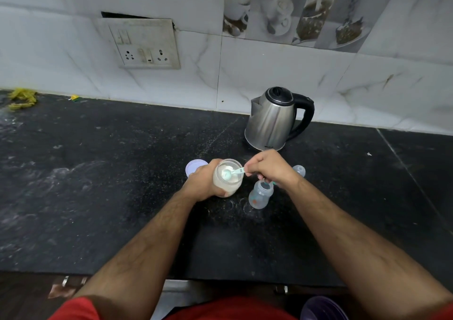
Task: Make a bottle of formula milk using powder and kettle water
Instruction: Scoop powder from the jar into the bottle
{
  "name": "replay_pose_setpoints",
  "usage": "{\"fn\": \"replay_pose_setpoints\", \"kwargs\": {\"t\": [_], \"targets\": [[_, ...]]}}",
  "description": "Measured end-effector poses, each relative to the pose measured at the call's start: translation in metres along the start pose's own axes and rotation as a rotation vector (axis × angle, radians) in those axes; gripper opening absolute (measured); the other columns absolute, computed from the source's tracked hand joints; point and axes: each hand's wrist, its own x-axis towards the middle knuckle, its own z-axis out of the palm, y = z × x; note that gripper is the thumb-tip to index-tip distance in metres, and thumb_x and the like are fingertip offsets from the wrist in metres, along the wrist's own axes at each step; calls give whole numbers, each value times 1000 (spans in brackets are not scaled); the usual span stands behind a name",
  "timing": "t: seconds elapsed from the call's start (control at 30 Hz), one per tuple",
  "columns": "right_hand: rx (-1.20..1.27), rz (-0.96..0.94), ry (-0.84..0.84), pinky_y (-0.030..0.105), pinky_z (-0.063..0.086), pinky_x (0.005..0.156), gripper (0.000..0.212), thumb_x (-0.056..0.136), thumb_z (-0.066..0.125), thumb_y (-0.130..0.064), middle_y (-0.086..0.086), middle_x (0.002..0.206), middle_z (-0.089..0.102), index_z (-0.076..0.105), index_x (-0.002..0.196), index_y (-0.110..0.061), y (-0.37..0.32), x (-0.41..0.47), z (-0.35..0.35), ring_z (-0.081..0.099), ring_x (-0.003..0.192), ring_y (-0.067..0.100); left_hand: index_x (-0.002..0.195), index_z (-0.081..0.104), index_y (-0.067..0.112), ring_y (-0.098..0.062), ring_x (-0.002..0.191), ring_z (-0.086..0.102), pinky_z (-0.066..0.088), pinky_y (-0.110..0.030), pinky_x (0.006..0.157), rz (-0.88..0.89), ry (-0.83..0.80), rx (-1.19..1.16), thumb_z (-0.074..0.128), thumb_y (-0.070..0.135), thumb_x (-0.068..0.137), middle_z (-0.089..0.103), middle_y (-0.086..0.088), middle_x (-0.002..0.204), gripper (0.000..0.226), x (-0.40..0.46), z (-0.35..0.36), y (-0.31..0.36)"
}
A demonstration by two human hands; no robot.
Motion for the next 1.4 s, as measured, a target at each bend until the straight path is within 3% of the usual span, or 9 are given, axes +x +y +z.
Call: {"fn": "replay_pose_setpoints", "kwargs": {"t": [0.2, 0.47, 0.67, 0.83, 0.93, 1.07, 1.27, 1.4], "targets": [[71, -11, 63, 18, 32, 36, 6, 79, 72, -3, 7, 67, 70, 75, 79, 2, 7, -6, -2, 44, 39, 4, 131, 38, 44, -13, 110, 57, 49, -42, 98, 1, 14, 18, 86, 40, 52, 61, 13, 117, 93, -2, 0, 4], [9, 48, 130, 19, 31, 37, 8, 73, 76, -8, 25, 79, 73, 75, 64, -9, 15, -2, 5, 44, 41, 13, 129, 34, 48, -16, 111, 57, 48, -45, 97, -32, 25, 35, 84, 43, 51, 61, 13, 116, 93, -6, 1, 9], [-24, 77, 151, 23, 38, 41, 11, 73, 75, -1, 20, 76, 74, 75, 64, -8, 16, -1, 6, 49, 44, 14, 130, 34, 46, -16, 112, 56, 48, -46, 96, -33, 28, 43, 85, 40, 54, 61, 12, 117, 93, -8, 1, 12], [61, 74, 144, 20, 33, 36, 7, 75, 74, -1, 24, 75, 72, 75, 69, -4, 16, -4, 6, 45, 42, 14, 132, 35, 44, -15, 111, 57, 49, -44, 96, -35, 32, 8, 86, 35, 56, 61, 13, 117, 92, -9, 2, 11], [131, 60, 145, 19, 30, 36, 6, 77, 72, 0, 23, 73, 67, 74, 71, 0, 17, -8, 5, 43, 40, 13, 131, 38, 41, -13, 111, 56, 48, -41, 97, -24, 38, -50, 87, 29, 57, 60, 15, 116, 89, -10, 3, 11], [193, 37, 170, 18, 30, 34, 5, 79, 70, 1, 22, 74, 67, 74, 76, 3, 14, -17, 0, 45, 38, 10, 133, 43, 31, -11, 113, 55, 41, -27, 92, 1, 50, -132, 88, 18, 63, 58, 16, 117, 84, -10, 6, 10], [250, -5, 233, 17, 30, 34, 14, 80, 68, 2, 7, 68, 68, 72, 71, -7, 16, -33, -10, 46, 38, 4, 137, 45, 26, -10, 119, 52, 33, -20, 92, -8, 135, -222, 88, 11, 67, 57, 17, 119, 84, -13, 15, 10], [303, -22, 281, 19, 32, 38, 7, 82, 65, 0, 3, 68, 68, 72, 82, 1, 26, -44, -20, 47, 42, 4, 154, 25, 18, -16, 139, 42, 34, -32, 111, -91, 208, -194, 92, 29, 61, 47, 6, 149, 116, -17, 24, 7]]}}
